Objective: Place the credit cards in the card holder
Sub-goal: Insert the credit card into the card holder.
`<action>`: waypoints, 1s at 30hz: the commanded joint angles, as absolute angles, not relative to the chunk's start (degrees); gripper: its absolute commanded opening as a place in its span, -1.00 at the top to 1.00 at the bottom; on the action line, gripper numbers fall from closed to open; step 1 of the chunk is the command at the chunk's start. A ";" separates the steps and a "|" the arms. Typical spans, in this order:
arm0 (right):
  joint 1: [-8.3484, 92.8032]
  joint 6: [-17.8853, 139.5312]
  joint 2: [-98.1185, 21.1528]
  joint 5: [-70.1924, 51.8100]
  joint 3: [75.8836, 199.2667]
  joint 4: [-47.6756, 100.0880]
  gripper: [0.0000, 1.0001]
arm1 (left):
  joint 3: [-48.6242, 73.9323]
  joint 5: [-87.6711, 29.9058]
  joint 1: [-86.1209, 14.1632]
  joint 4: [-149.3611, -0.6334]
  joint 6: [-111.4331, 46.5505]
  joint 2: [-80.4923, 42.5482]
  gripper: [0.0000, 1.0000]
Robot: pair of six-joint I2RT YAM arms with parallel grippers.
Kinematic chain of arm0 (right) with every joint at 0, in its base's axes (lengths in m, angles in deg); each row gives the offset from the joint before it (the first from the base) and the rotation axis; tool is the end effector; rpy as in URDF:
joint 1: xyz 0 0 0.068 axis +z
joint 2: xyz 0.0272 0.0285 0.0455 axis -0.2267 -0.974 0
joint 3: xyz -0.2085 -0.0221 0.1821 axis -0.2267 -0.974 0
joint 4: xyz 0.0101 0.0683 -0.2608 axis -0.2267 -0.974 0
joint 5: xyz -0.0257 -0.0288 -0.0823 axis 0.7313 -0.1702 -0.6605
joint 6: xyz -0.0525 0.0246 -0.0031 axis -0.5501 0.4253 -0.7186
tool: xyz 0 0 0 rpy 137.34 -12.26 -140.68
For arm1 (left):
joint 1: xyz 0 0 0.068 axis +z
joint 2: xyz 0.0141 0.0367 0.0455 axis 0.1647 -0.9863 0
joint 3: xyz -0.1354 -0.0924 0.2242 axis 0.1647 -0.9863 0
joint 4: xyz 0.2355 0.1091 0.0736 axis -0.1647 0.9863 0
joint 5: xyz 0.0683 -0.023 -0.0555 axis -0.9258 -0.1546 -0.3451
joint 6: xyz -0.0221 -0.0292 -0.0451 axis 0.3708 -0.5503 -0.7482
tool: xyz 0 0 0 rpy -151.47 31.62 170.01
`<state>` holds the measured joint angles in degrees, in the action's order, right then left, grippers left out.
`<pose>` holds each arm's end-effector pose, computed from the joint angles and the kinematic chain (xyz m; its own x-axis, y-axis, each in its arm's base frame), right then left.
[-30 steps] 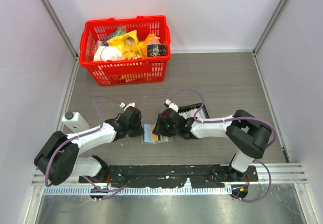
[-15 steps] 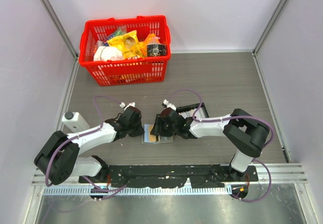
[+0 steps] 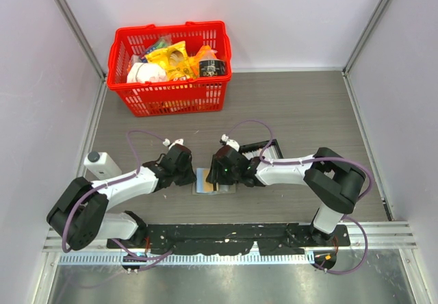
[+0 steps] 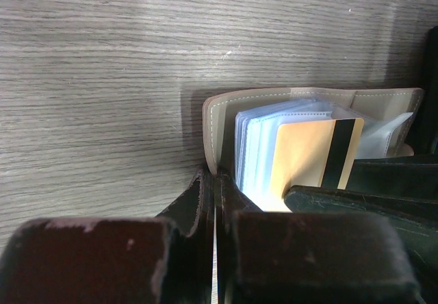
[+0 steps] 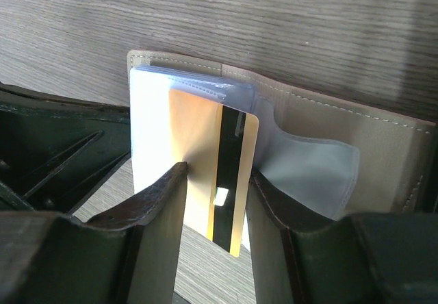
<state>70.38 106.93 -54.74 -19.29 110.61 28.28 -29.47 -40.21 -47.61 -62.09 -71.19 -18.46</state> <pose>0.1882 0.2898 0.1445 -0.8971 0.0783 -0.4348 -0.1808 0.8328 0.5232 0.1880 -0.1449 0.1414 -0.8709 -0.2935 -0.3942 -0.1215 0.9057 -0.4061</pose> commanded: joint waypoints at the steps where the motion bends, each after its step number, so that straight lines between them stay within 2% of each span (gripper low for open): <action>1: 70.93 105.60 -54.17 -18.25 112.13 26.44 0.18 | -32.80 -40.75 -47.89 -57.95 -70.26 -21.00 1.00; 9: 72.34 106.65 -57.59 -8.92 115.37 33.14 0.19 | -32.36 -40.13 -47.80 -58.13 -70.61 -19.15 1.00; 12: 72.16 105.69 -56.46 -16.54 116.44 23.67 0.11 | -32.01 -41.27 -47.80 -56.81 -70.52 -19.15 1.00; 17: 71.37 104.46 -51.63 -26.49 115.55 18.19 0.05 | -32.71 -42.33 -47.80 -56.02 -70.78 -18.89 1.00; 22: 70.58 104.81 -51.97 -24.75 114.85 18.27 0.04 | -32.71 -42.24 -47.80 -56.11 -70.87 -18.98 1.00; 30: 70.58 105.51 -54.61 -15.36 113.45 26.44 0.05 | -32.62 -41.45 -47.80 -57.16 -70.70 -19.33 1.00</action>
<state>70.62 105.12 -53.80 -20.27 113.64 21.48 -30.04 -40.48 -47.61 -62.43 -71.45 -17.17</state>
